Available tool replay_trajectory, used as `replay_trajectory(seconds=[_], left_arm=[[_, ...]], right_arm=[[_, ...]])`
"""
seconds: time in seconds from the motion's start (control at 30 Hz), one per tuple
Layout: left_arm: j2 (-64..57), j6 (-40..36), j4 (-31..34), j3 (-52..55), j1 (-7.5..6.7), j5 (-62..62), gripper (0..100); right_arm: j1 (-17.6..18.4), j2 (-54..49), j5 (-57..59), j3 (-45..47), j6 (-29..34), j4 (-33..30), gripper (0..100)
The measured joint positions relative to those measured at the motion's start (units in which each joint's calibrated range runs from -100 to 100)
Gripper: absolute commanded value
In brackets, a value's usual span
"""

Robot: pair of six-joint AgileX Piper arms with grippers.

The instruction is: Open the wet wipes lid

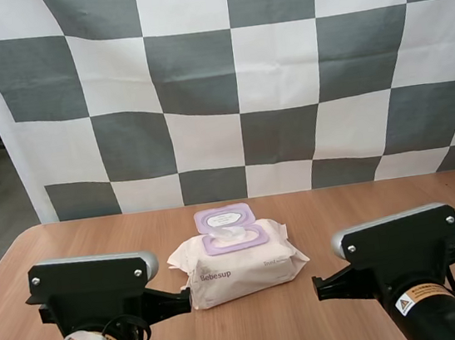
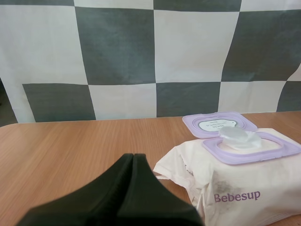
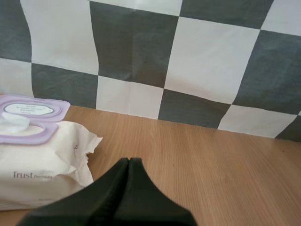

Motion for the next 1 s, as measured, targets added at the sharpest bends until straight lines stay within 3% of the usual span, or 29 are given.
replay_trajectory(seconds=[0.23, 1.0], left_arm=[[0.00, 0.00, 0.00, 0.00, 0.00, 0.00, 0], [0.00, 0.08, 0.00, 0.00, 0.00, 0.00, 0]], right_arm=[[0.00, 0.00, 0.00, 0.00, 7.29, -1.44, 0], [0.00, 0.00, -0.19, 0.00, 7.39, -1.44, 0]])
